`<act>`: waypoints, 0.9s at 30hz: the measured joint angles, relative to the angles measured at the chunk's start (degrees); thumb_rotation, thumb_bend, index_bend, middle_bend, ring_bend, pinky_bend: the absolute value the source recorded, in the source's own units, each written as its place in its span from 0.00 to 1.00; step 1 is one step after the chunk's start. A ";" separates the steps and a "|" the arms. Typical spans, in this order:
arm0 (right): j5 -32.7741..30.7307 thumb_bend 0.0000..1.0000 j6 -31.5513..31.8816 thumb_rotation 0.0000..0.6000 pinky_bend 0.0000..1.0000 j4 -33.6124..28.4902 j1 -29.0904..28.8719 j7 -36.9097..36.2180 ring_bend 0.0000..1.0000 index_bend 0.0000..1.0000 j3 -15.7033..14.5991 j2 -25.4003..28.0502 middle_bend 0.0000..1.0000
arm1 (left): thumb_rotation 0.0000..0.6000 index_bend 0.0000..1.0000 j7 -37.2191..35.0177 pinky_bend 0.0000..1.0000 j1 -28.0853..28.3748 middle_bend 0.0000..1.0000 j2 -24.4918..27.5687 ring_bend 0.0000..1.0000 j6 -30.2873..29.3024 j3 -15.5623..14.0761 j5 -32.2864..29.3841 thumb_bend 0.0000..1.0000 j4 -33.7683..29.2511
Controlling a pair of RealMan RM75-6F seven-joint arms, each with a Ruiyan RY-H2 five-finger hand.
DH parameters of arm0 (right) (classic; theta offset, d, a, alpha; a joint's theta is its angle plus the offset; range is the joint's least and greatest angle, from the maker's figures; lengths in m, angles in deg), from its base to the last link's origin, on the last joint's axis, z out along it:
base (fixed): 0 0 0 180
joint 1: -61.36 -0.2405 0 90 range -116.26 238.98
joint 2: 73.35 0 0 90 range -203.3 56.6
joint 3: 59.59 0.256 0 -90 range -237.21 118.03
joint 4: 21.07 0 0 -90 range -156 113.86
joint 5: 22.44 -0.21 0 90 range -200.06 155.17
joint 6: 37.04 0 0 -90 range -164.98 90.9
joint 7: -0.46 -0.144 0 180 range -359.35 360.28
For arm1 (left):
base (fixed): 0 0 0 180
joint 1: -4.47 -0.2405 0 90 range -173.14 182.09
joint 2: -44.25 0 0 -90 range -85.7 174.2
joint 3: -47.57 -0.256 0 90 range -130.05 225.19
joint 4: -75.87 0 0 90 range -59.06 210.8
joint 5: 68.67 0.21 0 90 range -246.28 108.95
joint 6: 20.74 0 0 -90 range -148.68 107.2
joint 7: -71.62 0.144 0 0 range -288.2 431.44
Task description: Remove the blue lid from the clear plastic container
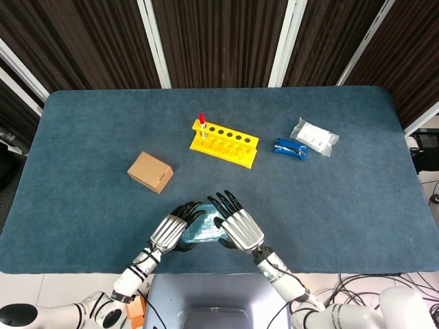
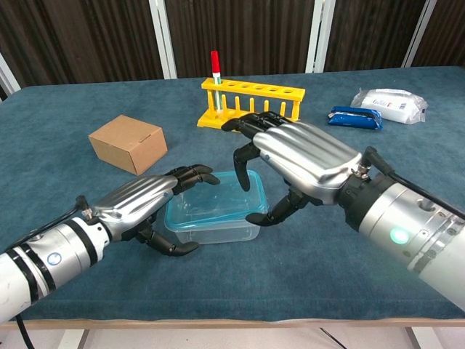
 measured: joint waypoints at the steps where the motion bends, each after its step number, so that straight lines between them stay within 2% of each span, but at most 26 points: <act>1: 0.00 0.15 -0.03 1.00 0.03 0.18 -0.11 -0.01 0.00 0.56 0.05 -0.06 0.07 | 1.00 0.55 0.06 0.21 0.00 0.28 0.00 0.14 -0.06 -0.03 0.08 0.33 -0.02; 11: 1.35 0.15 0.50 1.00 0.05 3.71 -2.21 -0.89 0.00 0.55 0.88 -2.24 0.07 | 1.00 0.56 -0.08 0.21 -0.16 0.30 0.69 0.16 -0.70 -0.46 0.80 0.33 -0.54; 27: 6.34 0.24 4.27 1.00 0.10 9.65 -4.23 -1.43 0.00 0.56 -0.09 -4.84 0.10 | 1.00 0.56 -0.98 0.21 -0.37 0.30 2.02 0.16 -1.36 -0.69 1.44 0.33 -0.86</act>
